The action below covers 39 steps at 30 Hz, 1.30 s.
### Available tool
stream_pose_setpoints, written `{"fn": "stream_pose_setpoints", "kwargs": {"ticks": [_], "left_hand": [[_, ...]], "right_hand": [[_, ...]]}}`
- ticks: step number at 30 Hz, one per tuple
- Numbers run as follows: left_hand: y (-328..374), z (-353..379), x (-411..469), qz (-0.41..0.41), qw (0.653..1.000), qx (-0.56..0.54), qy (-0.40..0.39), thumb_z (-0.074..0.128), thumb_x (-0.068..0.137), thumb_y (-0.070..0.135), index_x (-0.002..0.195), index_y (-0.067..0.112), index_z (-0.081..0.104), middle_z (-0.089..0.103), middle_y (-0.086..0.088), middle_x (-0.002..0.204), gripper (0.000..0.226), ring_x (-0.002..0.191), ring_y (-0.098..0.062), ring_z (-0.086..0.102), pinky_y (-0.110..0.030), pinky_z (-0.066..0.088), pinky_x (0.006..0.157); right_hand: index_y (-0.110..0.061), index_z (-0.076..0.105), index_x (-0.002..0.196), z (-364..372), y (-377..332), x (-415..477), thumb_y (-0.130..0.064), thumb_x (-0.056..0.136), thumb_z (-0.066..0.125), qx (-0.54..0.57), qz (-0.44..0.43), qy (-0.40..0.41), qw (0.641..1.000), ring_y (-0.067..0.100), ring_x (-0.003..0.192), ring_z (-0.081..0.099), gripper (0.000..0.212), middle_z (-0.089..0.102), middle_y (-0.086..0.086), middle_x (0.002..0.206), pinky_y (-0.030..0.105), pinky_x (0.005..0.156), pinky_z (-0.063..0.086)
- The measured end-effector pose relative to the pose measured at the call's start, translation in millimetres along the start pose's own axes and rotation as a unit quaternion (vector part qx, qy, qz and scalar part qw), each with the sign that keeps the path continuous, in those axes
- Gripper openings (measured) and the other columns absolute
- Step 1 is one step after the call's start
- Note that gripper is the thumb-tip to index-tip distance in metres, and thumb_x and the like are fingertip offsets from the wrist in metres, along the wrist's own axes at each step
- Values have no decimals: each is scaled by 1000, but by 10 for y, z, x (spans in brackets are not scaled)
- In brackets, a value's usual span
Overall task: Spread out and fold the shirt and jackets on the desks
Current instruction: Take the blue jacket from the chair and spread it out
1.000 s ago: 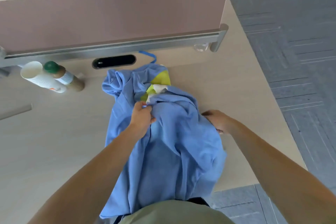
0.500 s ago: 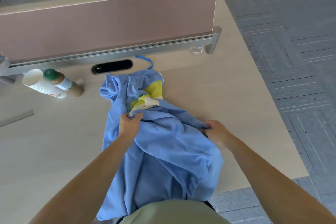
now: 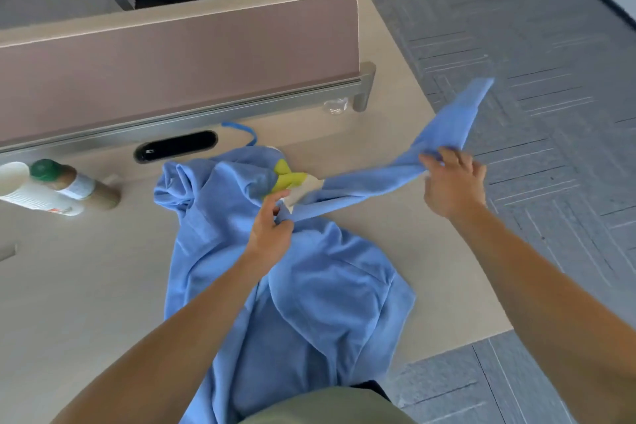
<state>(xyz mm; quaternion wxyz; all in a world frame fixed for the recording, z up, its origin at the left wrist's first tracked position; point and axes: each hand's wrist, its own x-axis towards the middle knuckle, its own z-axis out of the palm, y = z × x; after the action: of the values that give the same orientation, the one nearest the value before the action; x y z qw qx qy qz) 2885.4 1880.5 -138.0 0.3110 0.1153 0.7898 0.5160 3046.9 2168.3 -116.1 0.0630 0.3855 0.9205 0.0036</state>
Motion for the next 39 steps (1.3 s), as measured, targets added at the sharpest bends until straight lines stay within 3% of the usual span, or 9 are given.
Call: {"fn": "stream_pose_setpoints", "kwargs": {"ticks": [3,9,13,18,20,23,29,34,39], "left_hand": [[-26,57,13,20,995,85,-41,54,88,-4,136,26,47,53,-1,114,57,87,-15,57,-15,46,61],[-267,125,-193,-26,937,343,-58,67,88,26,145,14,35,43,-14,137,66,127,-34,44,-42,41,105],[-408,124,-335,-96,916,382,-74,55,96,30,118,10,51,64,-13,112,30,107,-36,60,-39,48,87],[-430,-58,-395,-143,955,232,-121,60,81,49,78,23,60,58,9,74,26,70,-16,59,-37,53,70],[-472,-160,-405,-149,959,233,-59,64,77,45,88,30,65,62,5,98,19,96,-19,63,-39,54,87],[-635,-372,-424,-186,915,356,33,61,84,25,124,30,54,41,-6,133,41,129,-32,37,-42,36,107],[-1110,-872,-584,-318,888,282,175,76,79,37,144,15,30,30,-19,144,83,135,-41,32,-49,30,112],[-1336,-1130,-767,-317,929,80,176,83,80,31,134,0,47,59,-14,120,72,102,-31,61,-39,50,85],[-1316,-1154,-927,-197,974,80,78,80,57,44,81,12,64,62,-5,67,43,65,-27,58,-34,50,57]], "right_hand": [[-27,33,147,420,-213,-288,-31,92,53,-64,37,-227,971,32,133,37,58,37,5,147,47,107,30],[-30,19,155,933,-649,-799,-30,97,43,4,-77,-246,966,32,144,23,62,14,10,163,48,112,26],[-25,37,146,975,-705,-908,-39,102,34,42,-81,-199,976,30,139,31,46,29,9,156,45,110,27],[-28,49,98,989,-764,-1120,-40,100,47,244,-94,-283,923,32,99,62,13,58,-1,94,36,78,46],[-30,48,85,986,-637,-1064,-34,102,43,249,-70,-252,933,37,94,62,17,59,2,86,35,72,43],[-18,56,118,1011,-214,-821,-33,102,44,216,45,-195,956,40,105,60,25,64,18,111,41,84,47],[-12,51,129,1037,91,-749,-10,88,57,62,126,-125,982,39,118,48,42,53,17,126,47,96,38],[-10,60,112,1003,-836,-1096,-13,71,71,125,-115,8,985,42,100,56,42,58,16,109,50,84,44],[-14,61,125,753,-2053,-1433,-33,96,52,285,-293,-150,900,31,106,62,35,60,9,120,46,90,51]]}}
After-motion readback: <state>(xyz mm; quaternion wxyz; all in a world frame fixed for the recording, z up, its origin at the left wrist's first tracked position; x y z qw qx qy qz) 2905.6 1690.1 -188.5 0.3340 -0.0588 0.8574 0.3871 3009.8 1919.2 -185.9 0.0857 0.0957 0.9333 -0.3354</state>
